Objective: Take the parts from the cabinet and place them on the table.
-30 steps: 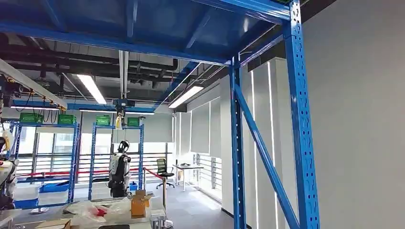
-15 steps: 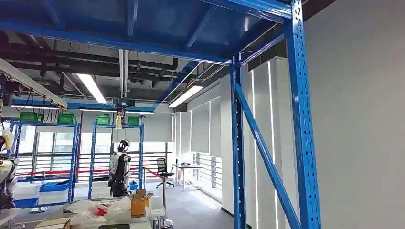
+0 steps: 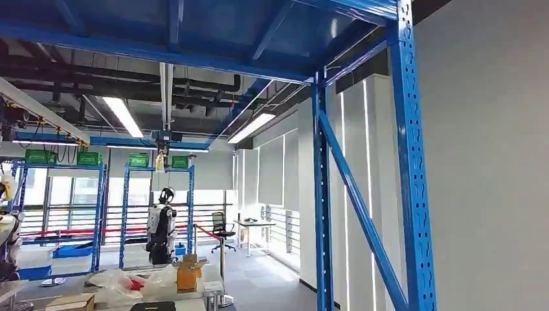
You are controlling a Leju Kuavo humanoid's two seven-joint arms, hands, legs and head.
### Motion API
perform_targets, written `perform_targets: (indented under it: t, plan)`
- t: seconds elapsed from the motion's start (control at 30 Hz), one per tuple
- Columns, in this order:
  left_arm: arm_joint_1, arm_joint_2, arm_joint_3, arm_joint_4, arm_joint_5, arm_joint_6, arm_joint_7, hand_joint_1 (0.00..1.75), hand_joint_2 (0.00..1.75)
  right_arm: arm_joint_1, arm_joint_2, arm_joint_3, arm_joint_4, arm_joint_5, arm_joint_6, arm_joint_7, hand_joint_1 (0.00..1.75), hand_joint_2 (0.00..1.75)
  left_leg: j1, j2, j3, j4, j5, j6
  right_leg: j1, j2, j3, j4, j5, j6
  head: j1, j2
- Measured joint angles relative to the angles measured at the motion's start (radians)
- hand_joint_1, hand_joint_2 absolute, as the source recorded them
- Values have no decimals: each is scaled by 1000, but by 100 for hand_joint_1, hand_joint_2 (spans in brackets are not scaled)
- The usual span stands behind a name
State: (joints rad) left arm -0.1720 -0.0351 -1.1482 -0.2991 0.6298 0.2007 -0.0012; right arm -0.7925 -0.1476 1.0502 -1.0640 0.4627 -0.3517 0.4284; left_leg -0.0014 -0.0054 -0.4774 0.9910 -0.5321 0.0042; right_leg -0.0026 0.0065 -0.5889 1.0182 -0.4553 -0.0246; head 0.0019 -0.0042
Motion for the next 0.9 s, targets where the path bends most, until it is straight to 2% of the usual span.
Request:
perform_targets:
  t: [0.4,0.53,0.73,0.77,0.9]
  plan:
    - [4,0,0,0,8,2,-17,0,0,18,-43,-48,-210,-2,-67,-58,175,175,0,0,-5,0,0,-1,0,0,-4,0,0,0,-1,0]
    - [7,0,0,0,9,3,-27,0,0,28,-53,-63,-277,-55,-92,-98,175,175,0,0,-6,0,-1,-1,0,0,-5,0,0,0,-1,0]
    - [13,0,0,0,24,15,-40,0,0,52,-68,-89,-401,-240,-107,-212,175,175,0,0,-7,0,-1,-1,0,0,-5,0,0,0,0,0]
    - [14,0,0,0,25,16,-44,0,175,58,-71,-93,-425,-288,-107,-241,175,175,0,0,-7,0,-1,-1,0,0,-5,0,0,0,0,0]
    - [16,0,0,0,26,22,-44,0,175,79,-80,-104,-511,-403,-106,-306,175,175,0,0,-7,0,-1,-1,0,0,-5,0,0,0,0,0]
